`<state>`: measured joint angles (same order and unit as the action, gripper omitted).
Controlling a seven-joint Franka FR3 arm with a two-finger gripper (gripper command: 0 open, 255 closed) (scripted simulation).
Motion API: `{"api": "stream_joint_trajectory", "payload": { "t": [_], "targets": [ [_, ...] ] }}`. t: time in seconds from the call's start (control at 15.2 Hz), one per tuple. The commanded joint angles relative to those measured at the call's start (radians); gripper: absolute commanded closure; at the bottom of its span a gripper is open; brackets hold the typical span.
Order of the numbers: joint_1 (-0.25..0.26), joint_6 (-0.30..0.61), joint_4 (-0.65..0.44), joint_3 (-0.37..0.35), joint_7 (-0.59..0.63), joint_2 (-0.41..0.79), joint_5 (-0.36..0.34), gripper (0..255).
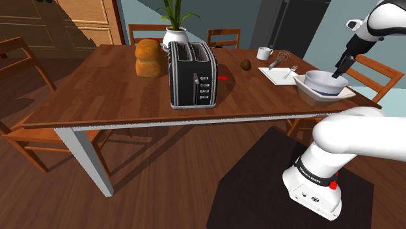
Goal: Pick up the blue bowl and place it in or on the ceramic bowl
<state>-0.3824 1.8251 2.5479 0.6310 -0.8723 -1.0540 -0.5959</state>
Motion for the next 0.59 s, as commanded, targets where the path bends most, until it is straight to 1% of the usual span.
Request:
{"api": "stream_joint_trajectory", "payload": {
  "t": [0.0, 0.07, 0.53],
  "targets": [
    [0.005, -0.06, -0.053, -0.036, -0.007, -0.004, 0.03, 0],
    [0.007, -0.085, -0.075, -0.05, -0.01, -0.005, 0.041, 0],
    [0.007, -0.085, -0.075, -0.05, -0.01, -0.005, 0.041, 0]
  ]
}}
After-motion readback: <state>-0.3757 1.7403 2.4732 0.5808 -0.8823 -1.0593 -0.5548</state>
